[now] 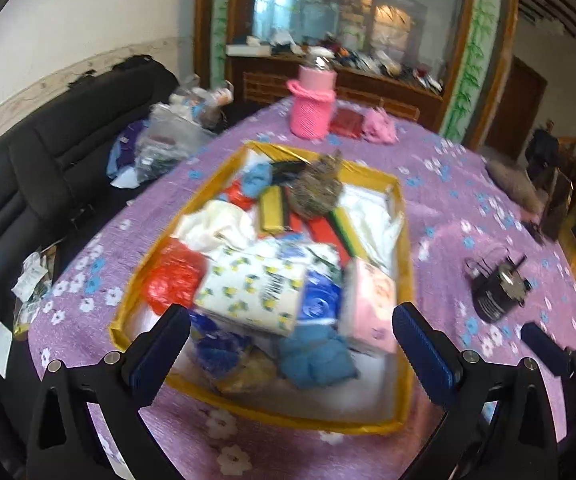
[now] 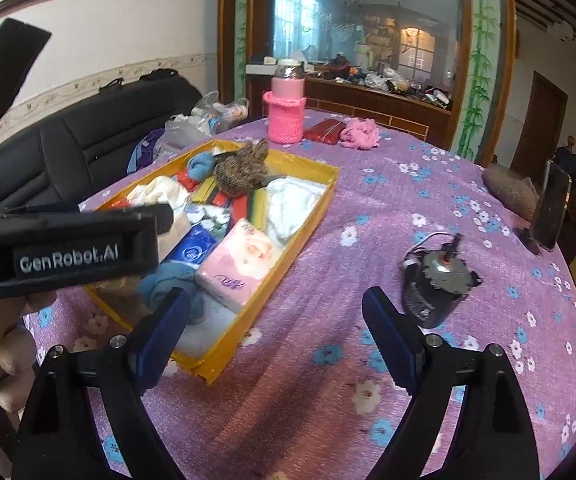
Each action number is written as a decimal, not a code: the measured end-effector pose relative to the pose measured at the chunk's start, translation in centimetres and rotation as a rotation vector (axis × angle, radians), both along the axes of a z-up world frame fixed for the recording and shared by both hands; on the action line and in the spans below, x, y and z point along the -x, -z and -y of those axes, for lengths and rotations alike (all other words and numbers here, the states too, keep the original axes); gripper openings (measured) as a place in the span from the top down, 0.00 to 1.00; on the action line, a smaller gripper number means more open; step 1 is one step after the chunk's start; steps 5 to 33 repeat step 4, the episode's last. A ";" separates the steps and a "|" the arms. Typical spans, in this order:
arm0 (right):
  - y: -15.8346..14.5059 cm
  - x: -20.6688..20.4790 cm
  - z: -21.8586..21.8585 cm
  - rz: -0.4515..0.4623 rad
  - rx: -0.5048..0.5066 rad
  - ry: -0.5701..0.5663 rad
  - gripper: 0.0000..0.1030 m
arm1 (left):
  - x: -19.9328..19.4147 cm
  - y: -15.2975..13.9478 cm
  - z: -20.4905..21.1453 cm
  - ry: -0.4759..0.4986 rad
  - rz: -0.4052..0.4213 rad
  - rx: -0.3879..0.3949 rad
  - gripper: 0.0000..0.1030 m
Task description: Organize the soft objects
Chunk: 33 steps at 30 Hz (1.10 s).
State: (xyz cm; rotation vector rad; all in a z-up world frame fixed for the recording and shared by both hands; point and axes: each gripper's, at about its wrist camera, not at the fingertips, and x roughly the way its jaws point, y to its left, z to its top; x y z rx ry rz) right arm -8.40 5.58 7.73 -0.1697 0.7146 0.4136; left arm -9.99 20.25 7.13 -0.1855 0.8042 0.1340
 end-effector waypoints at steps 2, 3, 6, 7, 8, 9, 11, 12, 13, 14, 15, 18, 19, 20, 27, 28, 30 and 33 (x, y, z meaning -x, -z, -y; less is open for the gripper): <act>-0.7 -0.1 1.5 0.008 -0.023 0.023 0.14 | -0.3 -0.3 1.2 0.029 -0.017 0.012 0.00; -1.0 -0.2 2.2 0.010 -0.035 0.035 0.14 | -0.5 -0.5 1.8 0.039 -0.024 0.010 0.00; -1.4 -0.2 3.6 0.013 -0.052 0.060 0.14 | -0.7 -0.6 2.5 0.054 -0.033 0.011 0.00; -1.4 -0.2 3.6 0.013 -0.052 0.060 0.14 | -0.7 -0.6 2.5 0.054 -0.033 0.011 0.00; -1.4 -0.2 3.6 0.013 -0.052 0.060 0.14 | -0.7 -0.6 2.5 0.054 -0.033 0.011 0.00; -1.4 -0.2 3.6 0.013 -0.052 0.060 0.14 | -0.7 -0.6 2.5 0.054 -0.033 0.011 0.00; -1.4 -0.2 3.6 0.013 -0.052 0.060 0.14 | -0.7 -0.6 2.5 0.054 -0.033 0.011 0.00; -1.4 -0.2 3.6 0.013 -0.052 0.060 0.14 | -0.7 -0.6 2.5 0.054 -0.033 0.011 0.00; -1.4 -0.2 3.6 0.013 -0.052 0.060 0.14 | -0.7 -0.6 2.5 0.054 -0.033 0.011 0.00; -1.4 -0.2 3.6 0.013 -0.052 0.060 0.14 | -0.7 -0.6 2.5 0.054 -0.033 0.011 0.00; -1.4 -0.2 3.6 0.013 -0.052 0.060 0.14 | -0.7 -0.6 2.5 0.054 -0.033 0.011 0.00; -1.4 -0.2 3.6 0.013 -0.052 0.060 0.14 | -0.7 -0.6 2.5 0.054 -0.033 0.011 0.00; -1.4 -0.2 3.6 0.013 -0.052 0.060 0.14 | -0.7 -0.6 2.5 0.054 -0.033 0.011 0.00; -1.4 -0.2 3.6 0.013 -0.052 0.060 0.14 | -0.7 -0.6 2.5 0.054 -0.033 0.011 0.00; -1.4 -0.2 3.6 0.013 -0.052 0.060 0.14 | -0.7 -0.6 2.5 0.054 -0.033 0.011 0.00; -1.4 -0.2 3.6 0.013 -0.052 0.060 0.14 | -0.7 -0.6 2.5 0.054 -0.033 0.011 0.00; -1.4 -0.2 3.6 0.013 -0.052 0.060 0.14 | -0.7 -0.6 2.5 0.054 -0.033 0.011 0.00; -1.4 -0.2 3.6 0.013 -0.052 0.060 0.14 | -0.7 -0.6 2.5 0.054 -0.033 0.011 0.00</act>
